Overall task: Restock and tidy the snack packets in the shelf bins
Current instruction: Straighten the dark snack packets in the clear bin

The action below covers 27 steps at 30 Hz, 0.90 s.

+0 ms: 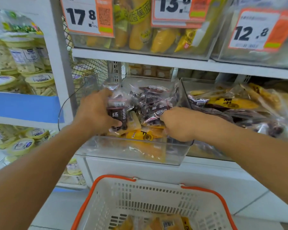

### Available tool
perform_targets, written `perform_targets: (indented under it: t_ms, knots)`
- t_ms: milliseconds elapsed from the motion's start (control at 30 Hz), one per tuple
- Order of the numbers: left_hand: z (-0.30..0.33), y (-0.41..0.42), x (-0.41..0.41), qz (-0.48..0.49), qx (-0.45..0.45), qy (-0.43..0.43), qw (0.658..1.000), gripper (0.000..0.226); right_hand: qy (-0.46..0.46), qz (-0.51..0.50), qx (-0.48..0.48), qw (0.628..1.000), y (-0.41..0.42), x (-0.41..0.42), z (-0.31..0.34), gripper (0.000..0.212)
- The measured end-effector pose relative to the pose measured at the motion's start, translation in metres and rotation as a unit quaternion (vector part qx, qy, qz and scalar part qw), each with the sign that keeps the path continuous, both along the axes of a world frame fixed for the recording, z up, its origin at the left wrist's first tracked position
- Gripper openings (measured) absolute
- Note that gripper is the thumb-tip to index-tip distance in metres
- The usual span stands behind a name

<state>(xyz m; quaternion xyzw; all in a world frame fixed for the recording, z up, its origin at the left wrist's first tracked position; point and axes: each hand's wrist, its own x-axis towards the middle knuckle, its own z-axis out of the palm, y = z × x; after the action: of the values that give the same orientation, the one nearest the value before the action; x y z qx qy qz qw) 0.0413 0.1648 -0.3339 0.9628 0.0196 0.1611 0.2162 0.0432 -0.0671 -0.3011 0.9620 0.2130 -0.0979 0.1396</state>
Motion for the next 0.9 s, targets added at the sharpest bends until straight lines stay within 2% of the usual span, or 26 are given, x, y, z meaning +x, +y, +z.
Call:
perform_targets:
  t_ms: [33,100,133,200,233,267,333,367,433,500,533,600,667,767,800,900]
  knots:
    - [0.004,0.006,-0.001,0.01,0.009,-0.012,1.0,0.092,-0.017,0.001,0.007,1.0,0.001,0.003,-0.002,0.008]
    - [0.01,0.021,-0.002,0.026,0.017,-0.02,0.999,0.091,-0.024,-0.015,0.022,0.999,0.002,0.006,0.001,0.019]
    - [0.011,0.027,-0.003,0.029,0.016,-0.016,0.999,0.091,-0.025,-0.016,0.025,0.999,0.001,0.009,0.001,0.033]
    - [0.008,0.036,-0.003,0.021,0.019,-0.012,1.0,0.09,-0.029,-0.006,0.005,1.0,0.002,0.01,0.0,0.079]
    - [0.006,0.037,-0.004,0.013,0.023,-0.016,1.0,0.091,-0.043,-0.009,0.003,0.999,0.004,0.007,-0.002,0.091]
    - [0.003,0.037,-0.004,0.006,0.026,-0.024,0.999,0.094,-0.073,-0.008,0.016,0.997,0.006,0.005,-0.004,0.087]
    - [-0.002,0.037,-0.004,0.004,0.018,-0.043,0.999,0.101,-0.157,0.014,0.063,0.986,0.011,0.003,-0.006,0.04]
    - [-0.005,0.036,-0.003,0.005,0.011,-0.049,0.999,0.103,-0.164,0.019,0.099,0.981,0.012,0.003,-0.008,0.023]
    - [-0.009,0.033,-0.003,0.007,0.012,-0.066,0.998,0.098,-0.07,0.014,0.157,0.985,0.016,0.0,-0.012,0.028]
    - [-0.014,0.033,-0.001,0.017,0.068,-0.078,0.994,0.086,0.027,0.015,0.122,0.992,0.017,-0.001,-0.018,0.023]
    - [-0.016,0.033,0.0,0.019,0.108,-0.084,0.99,0.079,0.033,0.015,0.083,0.996,0.017,-0.001,-0.02,0.019]
    - [-0.018,0.036,0.002,0.002,0.165,-0.105,0.981,0.064,-0.02,0.02,0.062,0.998,0.012,0.001,-0.022,0.018]
    - [-0.017,0.038,0.003,-0.055,0.199,-0.106,0.973,0.051,-0.024,0.026,0.051,0.998,0.008,0.004,-0.023,0.035]
    - [-0.012,0.034,-0.004,-0.155,0.156,-0.038,0.975,0.024,0.016,0.002,0.028,0.999,0.005,0.008,-0.025,0.09]
    - [-0.012,0.033,-0.006,-0.168,0.138,-0.021,0.976,0.024,0.042,-0.009,0.035,0.998,0.006,0.01,-0.025,0.106]
    - [-0.015,0.025,-0.009,-0.164,0.142,0.02,0.976,0.08,0.127,-0.02,0.038,0.991,0.011,0.019,-0.02,0.127]
